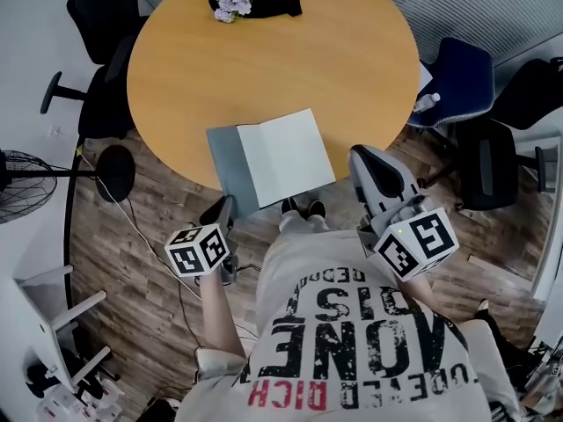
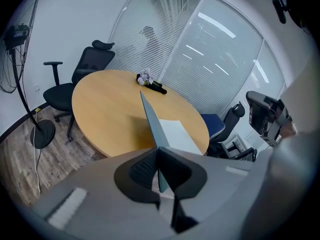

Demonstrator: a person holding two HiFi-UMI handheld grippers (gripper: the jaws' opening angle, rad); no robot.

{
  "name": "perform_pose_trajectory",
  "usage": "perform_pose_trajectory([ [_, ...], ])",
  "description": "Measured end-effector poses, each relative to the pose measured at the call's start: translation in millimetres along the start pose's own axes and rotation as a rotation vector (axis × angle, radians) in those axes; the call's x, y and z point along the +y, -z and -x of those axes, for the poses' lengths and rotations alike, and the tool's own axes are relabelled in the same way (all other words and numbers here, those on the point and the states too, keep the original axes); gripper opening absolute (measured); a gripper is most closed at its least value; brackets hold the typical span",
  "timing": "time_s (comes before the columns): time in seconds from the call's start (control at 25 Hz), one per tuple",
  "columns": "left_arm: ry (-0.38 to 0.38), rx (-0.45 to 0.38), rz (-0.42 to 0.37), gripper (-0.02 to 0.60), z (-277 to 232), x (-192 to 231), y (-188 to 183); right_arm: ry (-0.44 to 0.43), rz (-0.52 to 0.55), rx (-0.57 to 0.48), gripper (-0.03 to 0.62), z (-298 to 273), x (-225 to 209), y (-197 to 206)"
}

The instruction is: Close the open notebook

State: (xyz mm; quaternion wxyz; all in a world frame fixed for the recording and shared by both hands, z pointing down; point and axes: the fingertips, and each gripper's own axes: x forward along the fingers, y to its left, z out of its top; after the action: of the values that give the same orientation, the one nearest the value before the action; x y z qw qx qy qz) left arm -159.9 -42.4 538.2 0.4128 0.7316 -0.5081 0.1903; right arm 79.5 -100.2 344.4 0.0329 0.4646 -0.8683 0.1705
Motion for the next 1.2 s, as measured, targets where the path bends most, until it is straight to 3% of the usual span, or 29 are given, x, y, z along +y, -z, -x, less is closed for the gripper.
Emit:
perform_pose_trajectory([
  [0.76, 0.027, -0.104, -0.049, 0.020, 2.6, -42.3, -14.9, -0.032, 0.024, -0.016, 0.020, 14.3, -13.5, 1.6],
  [1.2, 0.081, -0.091, -0.055, 0.018, -0.2, -57.8, -18.8, -0.025, 0.031, -0.017, 0.020, -2.7, -14.1, -8.6],
])
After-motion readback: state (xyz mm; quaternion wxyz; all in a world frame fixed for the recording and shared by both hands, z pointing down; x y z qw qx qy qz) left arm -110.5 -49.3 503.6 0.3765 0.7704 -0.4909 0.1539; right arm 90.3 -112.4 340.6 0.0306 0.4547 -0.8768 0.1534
